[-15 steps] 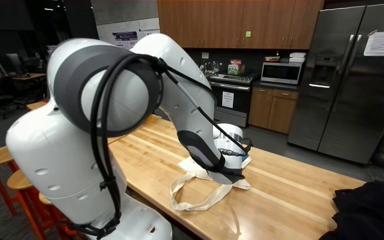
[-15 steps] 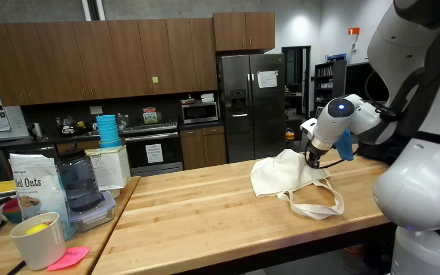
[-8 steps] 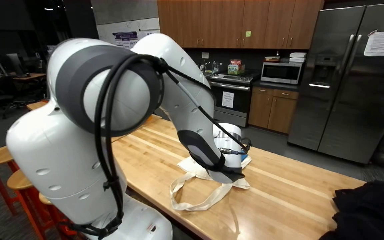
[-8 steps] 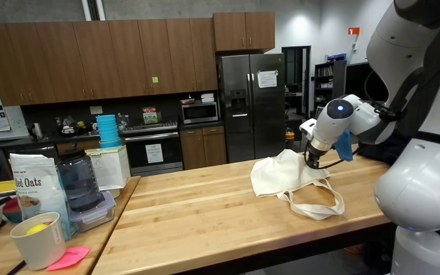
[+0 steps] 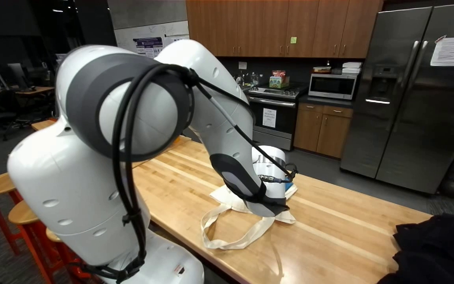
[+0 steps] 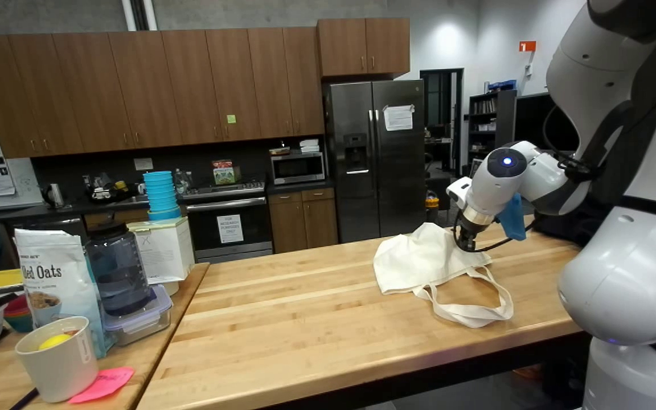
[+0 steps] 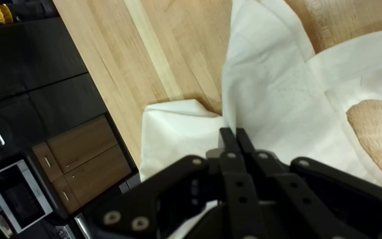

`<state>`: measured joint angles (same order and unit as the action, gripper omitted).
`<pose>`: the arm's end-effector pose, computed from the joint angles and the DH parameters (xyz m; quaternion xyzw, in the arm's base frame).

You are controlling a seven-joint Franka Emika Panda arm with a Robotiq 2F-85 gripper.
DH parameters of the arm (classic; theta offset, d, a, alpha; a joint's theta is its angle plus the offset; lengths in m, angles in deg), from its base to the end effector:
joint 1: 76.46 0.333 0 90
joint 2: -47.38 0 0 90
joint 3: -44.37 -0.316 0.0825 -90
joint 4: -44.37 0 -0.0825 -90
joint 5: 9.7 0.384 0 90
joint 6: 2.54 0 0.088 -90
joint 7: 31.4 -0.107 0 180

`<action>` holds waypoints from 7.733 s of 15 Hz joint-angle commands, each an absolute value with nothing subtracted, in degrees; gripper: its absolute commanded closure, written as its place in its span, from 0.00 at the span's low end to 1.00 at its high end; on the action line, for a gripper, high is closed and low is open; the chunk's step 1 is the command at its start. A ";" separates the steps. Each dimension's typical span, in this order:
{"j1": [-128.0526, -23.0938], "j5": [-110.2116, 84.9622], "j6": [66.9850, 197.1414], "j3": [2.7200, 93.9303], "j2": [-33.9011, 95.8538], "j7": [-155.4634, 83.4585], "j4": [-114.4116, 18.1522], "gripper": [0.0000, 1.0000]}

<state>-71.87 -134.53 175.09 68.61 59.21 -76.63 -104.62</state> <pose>0.3795 -0.0580 0.3194 0.8142 0.4490 0.2567 0.2637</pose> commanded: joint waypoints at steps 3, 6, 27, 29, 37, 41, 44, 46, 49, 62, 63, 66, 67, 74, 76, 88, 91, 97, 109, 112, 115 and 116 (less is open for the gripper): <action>-69.43 -132.85 173.74 70.02 59.21 -85.10 -101.30 0.61; -71.99 -130.52 176.78 67.23 52.34 -69.26 -90.81 0.42; -70.93 -135.01 178.73 66.53 48.13 -53.16 -73.68 0.00; -70.79 -131.01 180.47 66.35 47.52 -52.30 -73.76 0.00; -69.95 -122.98 182.09 65.39 46.74 -53.25 -78.93 0.00; -69.78 -122.87 182.09 65.24 46.75 -53.29 -79.64 0.00; -69.79 -122.87 182.09 65.23 46.78 -53.29 -79.64 0.00; -69.79 -122.86 182.09 65.23 46.78 -53.29 -79.64 0.00; -69.79 -122.86 182.09 65.23 46.78 -53.29 -79.64 0.00; -68.78 -111.83 196.70 60.03 48.32 -59.21 -86.48 0.00; -68.54 -111.72 196.36 59.65 47.76 -61.14 -87.24 0.00; -68.85 -115.33 195.39 59.47 44.60 -68.61 -89.38 0.00; -69.63 -117.65 197.00 61.21 42.84 -70.72 -88.83 0.00; -69.31 -128.62 195.36 67.53 42.18 -86.08 -89.88 0.00; -69.05 -130.89 195.39 67.69 42.44 -88.88 -89.58 0.25; -71.04 -133.31 195.37 64.09 49.59 -89.98 -91.22 1.00; -69.09 -128.44 195.28 64.81 53.66 -85.75 -91.33 1.00; -57.70 -123.74 195.42 76.47 57.11 -77.49 -91.19 1.00; -46.72 -124.35 195.29 90.30 56.84 -73.86 -90.69 0.73; -46.70 -124.35 195.29 90.33 56.85 -73.85 -90.69 0.73; -46.70 -124.35 195.29 90.33 56.85 -73.83 -90.69 0.73; -46.70 -124.35 195.29 90.33 56.85 -73.83 -90.69 0.73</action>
